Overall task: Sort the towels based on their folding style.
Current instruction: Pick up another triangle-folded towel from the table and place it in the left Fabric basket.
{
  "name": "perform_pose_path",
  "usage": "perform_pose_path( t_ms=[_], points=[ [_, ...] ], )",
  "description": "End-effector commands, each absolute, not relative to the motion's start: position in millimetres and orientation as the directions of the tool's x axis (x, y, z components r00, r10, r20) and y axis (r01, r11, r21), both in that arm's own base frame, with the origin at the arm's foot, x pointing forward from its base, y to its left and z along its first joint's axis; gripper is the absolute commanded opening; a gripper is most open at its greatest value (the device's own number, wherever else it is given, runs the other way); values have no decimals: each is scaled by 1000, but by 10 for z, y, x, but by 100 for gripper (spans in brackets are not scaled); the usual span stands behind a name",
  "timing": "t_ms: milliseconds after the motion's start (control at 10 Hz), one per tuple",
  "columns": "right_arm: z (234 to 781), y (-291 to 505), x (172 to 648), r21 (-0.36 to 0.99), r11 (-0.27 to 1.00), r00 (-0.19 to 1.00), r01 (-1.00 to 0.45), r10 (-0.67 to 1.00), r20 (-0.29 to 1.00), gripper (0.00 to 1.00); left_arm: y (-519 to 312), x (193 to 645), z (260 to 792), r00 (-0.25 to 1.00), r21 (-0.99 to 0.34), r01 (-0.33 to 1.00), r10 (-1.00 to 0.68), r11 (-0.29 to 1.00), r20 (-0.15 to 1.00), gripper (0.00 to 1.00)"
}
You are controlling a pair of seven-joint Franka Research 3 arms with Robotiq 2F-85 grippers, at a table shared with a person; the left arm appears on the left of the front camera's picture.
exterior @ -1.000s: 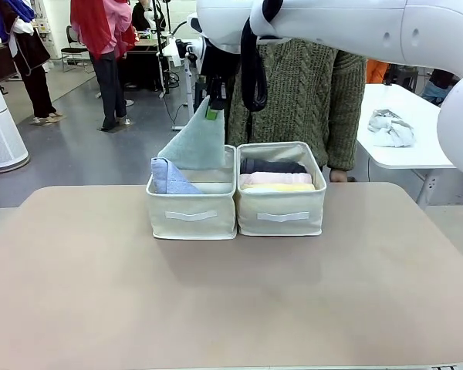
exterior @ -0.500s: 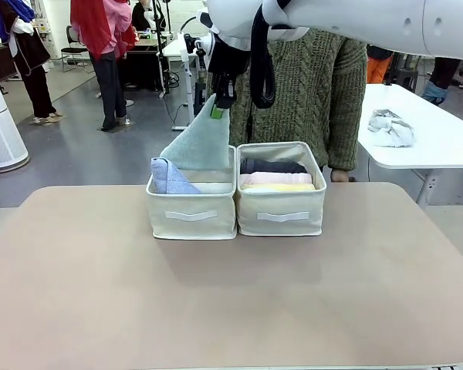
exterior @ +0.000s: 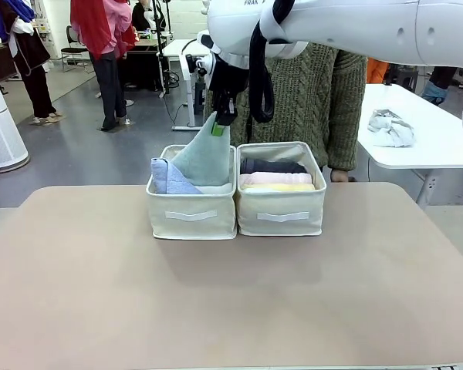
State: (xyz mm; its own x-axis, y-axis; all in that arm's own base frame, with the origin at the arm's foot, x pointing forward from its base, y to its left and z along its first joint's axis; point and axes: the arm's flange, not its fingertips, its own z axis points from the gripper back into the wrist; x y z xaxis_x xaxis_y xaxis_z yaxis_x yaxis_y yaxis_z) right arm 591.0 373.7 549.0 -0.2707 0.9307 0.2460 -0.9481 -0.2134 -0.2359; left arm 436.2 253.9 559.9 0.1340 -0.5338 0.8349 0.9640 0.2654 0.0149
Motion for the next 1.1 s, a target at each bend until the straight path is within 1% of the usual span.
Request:
perform_pose_path(
  t_ms=[0, 500, 1000],
  points=[
    [5385, 3726, 5906, -219, -244, -299, -945, 915, 272, 19, 2534, 4348, 5605, 122, 23, 965, -524, 262, 843, 100],
    [5014, 3800, 5979, -180, -254, -293, -950, 925, 241, 19, 2534, 4348, 5605, 122, 23, 965, -524, 262, 843, 100],
    [4695, 3873, 6116, -134, -231, -255, -964, 943, 214, 19, 2534, 4348, 5605, 122, 23, 965, -524, 262, 843, 100]
  ],
)
